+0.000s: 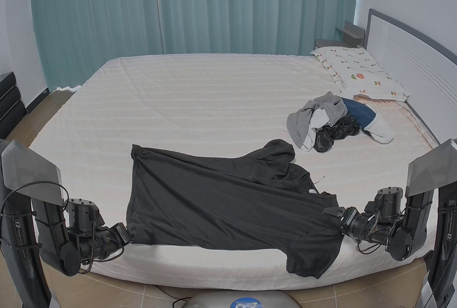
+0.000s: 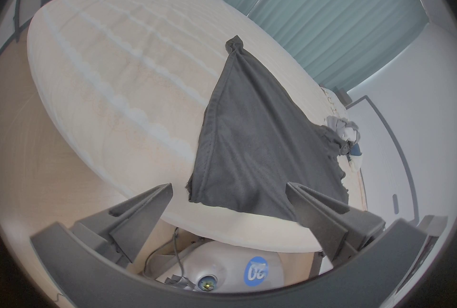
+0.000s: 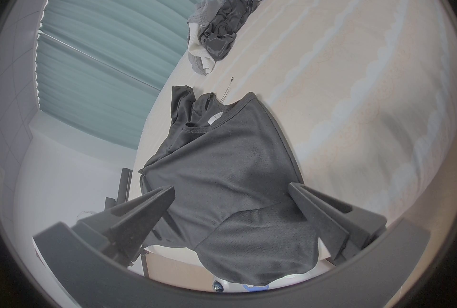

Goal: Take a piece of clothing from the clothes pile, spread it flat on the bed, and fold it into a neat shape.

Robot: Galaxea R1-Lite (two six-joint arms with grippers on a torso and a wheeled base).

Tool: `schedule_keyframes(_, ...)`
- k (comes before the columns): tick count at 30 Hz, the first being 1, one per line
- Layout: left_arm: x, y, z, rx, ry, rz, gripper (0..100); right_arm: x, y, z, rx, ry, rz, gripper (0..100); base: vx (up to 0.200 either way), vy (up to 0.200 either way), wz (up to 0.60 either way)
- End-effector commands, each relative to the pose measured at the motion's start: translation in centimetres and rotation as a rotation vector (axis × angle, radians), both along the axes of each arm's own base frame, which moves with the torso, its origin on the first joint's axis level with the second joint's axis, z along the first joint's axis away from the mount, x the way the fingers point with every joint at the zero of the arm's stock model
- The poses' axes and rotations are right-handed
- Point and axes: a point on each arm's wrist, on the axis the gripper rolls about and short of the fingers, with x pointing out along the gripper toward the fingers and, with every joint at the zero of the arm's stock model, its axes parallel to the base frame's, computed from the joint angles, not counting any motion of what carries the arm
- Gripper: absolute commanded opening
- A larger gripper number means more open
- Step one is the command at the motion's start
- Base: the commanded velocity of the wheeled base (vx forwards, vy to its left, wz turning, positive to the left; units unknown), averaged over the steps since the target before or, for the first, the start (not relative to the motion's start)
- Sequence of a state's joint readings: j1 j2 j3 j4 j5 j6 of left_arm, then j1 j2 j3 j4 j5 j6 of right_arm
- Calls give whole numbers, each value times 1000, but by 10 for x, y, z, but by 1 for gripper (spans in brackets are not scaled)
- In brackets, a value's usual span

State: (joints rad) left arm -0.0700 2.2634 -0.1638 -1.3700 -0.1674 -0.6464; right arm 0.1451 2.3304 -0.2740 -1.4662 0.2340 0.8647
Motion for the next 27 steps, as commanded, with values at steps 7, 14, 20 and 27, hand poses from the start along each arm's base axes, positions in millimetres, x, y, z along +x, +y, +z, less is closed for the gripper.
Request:
schedule_keyframes(7,11,-13,-18,73,10,18,100,0,0,-1,0,4,1,100,0,0,0)
schedule_keyframes(14,17,-15,-17,70,-10,26,0,-1,0,-2,-3,9,0,100,0,0,0)
schedule_keyframes(20,13,-13,-16,45,6,59,0,-5,-2,-4,-41,20,16,100,0,0,0)
schedule_keyframes(27,3,1,-6,18,17,124,0,-7,-8,-12,-90,38,32,100,0,0,0)
